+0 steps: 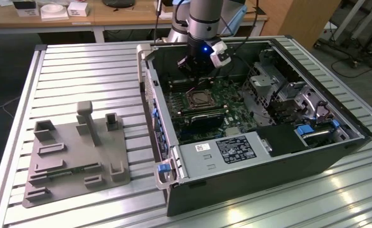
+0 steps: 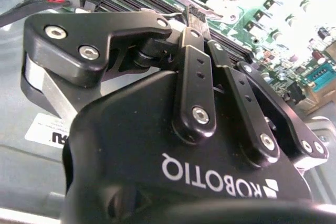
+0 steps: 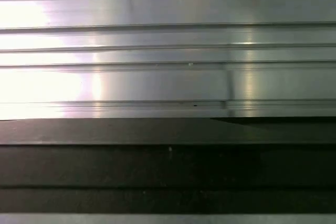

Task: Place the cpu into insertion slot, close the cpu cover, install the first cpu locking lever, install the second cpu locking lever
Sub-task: 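Install the first cpu locking lever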

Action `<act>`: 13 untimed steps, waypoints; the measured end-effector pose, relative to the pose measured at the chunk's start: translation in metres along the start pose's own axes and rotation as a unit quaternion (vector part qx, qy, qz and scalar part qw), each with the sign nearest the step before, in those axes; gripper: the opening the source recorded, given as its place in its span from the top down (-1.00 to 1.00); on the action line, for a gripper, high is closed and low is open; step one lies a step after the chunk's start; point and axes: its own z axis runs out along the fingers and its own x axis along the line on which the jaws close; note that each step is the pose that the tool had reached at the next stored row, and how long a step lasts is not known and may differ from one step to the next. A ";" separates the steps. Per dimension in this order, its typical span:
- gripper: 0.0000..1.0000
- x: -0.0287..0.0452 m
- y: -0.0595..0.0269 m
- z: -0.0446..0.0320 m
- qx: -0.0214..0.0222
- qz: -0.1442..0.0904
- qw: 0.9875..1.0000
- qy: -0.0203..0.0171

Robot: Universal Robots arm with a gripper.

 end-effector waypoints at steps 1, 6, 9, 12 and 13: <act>0.79 -0.0008 0.0002 0.0008 0.000 0.000 1.000 0.000; 0.79 -0.0050 0.0010 0.0056 0.000 0.000 1.000 0.000; 0.79 -0.0068 0.0013 0.0089 0.000 0.000 1.000 0.000; 0.79 -0.0072 0.0014 0.0115 0.000 0.000 1.000 0.000; 0.79 -0.0073 0.0014 0.0125 -0.001 0.000 1.000 0.000</act>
